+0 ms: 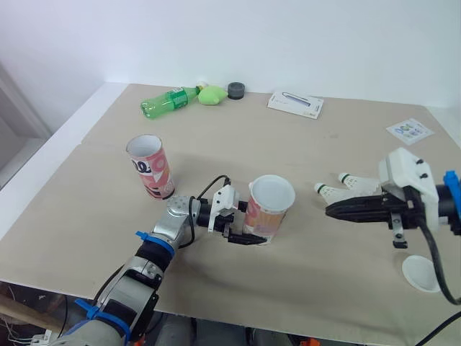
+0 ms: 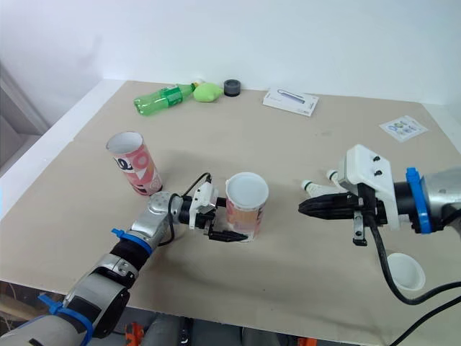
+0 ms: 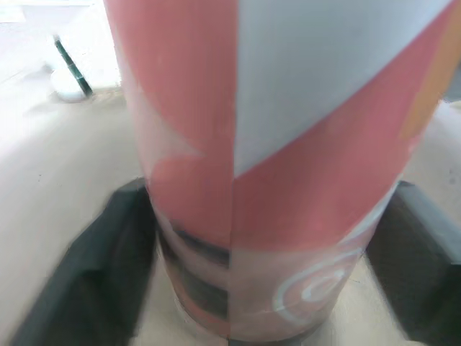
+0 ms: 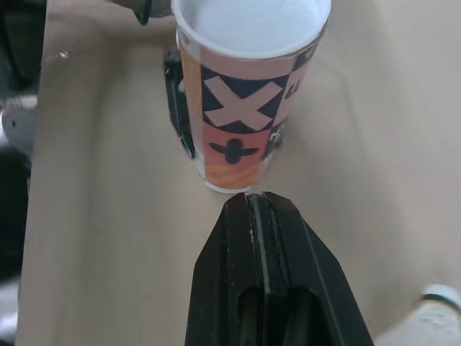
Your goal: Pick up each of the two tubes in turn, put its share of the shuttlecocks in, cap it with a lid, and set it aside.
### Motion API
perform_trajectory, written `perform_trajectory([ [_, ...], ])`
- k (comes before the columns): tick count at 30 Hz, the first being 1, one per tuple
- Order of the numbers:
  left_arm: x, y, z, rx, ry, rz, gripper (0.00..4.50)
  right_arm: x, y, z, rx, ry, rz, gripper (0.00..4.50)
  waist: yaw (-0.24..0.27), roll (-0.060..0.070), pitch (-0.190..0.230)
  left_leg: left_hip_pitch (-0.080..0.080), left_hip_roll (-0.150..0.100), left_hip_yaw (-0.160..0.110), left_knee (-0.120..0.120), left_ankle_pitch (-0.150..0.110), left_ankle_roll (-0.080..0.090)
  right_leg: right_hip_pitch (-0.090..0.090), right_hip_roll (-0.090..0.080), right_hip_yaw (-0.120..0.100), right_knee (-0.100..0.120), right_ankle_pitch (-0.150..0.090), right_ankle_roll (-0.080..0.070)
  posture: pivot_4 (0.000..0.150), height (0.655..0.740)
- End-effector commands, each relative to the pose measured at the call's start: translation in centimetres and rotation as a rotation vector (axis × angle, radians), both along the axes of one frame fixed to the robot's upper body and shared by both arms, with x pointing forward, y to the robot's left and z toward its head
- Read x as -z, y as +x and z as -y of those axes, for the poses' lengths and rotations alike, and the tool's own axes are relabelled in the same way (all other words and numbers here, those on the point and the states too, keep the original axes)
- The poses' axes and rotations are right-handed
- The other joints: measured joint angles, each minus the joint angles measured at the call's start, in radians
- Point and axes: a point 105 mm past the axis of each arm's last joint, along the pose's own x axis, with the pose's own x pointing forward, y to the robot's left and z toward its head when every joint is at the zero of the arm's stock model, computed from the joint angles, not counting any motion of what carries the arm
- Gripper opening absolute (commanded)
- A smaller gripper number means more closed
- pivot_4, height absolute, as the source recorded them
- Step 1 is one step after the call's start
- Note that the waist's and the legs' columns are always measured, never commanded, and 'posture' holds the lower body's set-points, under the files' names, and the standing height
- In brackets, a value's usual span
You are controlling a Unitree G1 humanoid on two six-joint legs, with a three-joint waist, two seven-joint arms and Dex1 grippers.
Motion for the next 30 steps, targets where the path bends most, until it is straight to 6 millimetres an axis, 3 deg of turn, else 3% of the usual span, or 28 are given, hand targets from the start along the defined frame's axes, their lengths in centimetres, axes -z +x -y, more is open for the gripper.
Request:
perform_trajectory([
  [1, -0.4, -0.8, -0.3, 0.070, 0.015, 0.011, 4.50, 0.8, 0.1, -0.1, 0.013, -0.012, 0.058, 0.95, 0.000, 0.000, 0.000, 0.000, 0.000, 0.000, 0.000, 0.000, 0.000, 0.001, 0.000, 0.000, 0.000, 0.000, 0.000, 0.150, 0.7294],
  [5, -2.1, -0.1, -0.2, 0.012, -0.054, 0.077, 4.50, 1.9, 0.3, 0.8, 0.081, 0.033, 0.011, 2.82, 0.000, 0.000, 0.000, -0.001, -0.001, 0.000, 0.000, 0.000, 0.000, 0.000, -0.001, 0.000, 0.000, 0.000, -0.001, 0.150, 0.7294],
  [9, -3.6, -0.3, -1.4, 0.028, -0.062, 0.043, 4.50, 2.8, -0.2, 1.2, 0.099, 0.060, -0.039, 4.30, 0.001, -0.001, 0.001, -0.002, -0.001, -0.001, 0.000, 0.000, 0.000, 0.000, 0.000, 0.000, 0.000, 0.000, -0.001, 0.150, 0.7294],
  [10, -3.8, -0.5, -1.9, 0.036, -0.051, 0.047, 4.50, 3.0, -0.4, 1.3, 0.103, 0.063, -0.054, 4.47, -0.001, -0.001, 0.001, -0.002, -0.001, -0.001, 0.000, 0.000, 0.000, 0.000, 0.000, 0.000, 0.000, 0.000, -0.001, 0.150, 0.7294],
  [18, -5.2, -2.3, -5.7, 0.016, 0.005, 0.074, 4.50, 5.7, -0.8, 0.1, 0.075, 0.051, -0.120, 4.47, -0.002, -0.002, 0.001, -0.001, 0.000, -0.001, -0.001, 0.000, 0.000, 0.000, 0.000, 0.000, 0.000, -0.001, -0.002, 0.150, 0.7294],
  [25, -7.2, -4.6, -10.5, -0.130, -0.005, 0.114, 4.50, 7.6, 1.1, -1.1, 0.114, 0.073, -0.034, 4.47, -0.004, -0.002, 0.002, 0.000, 0.002, 0.000, -0.001, 0.000, 0.000, 0.000, 0.000, 0.000, 0.000, -0.001, -0.001, 0.150, 0.7294],
  [30, -8.0, -6.3, -12.0, -0.228, -0.020, 0.103, 4.50, 8.5, 1.3, -2.7, 0.086, 0.123, -0.034, 4.47, 0.001, -0.003, 0.003, 0.000, 0.004, 0.000, -0.001, 0.000, 0.000, 0.000, 0.000, -0.001, 0.000, -0.004, -0.006, 0.150, 0.7294],
])
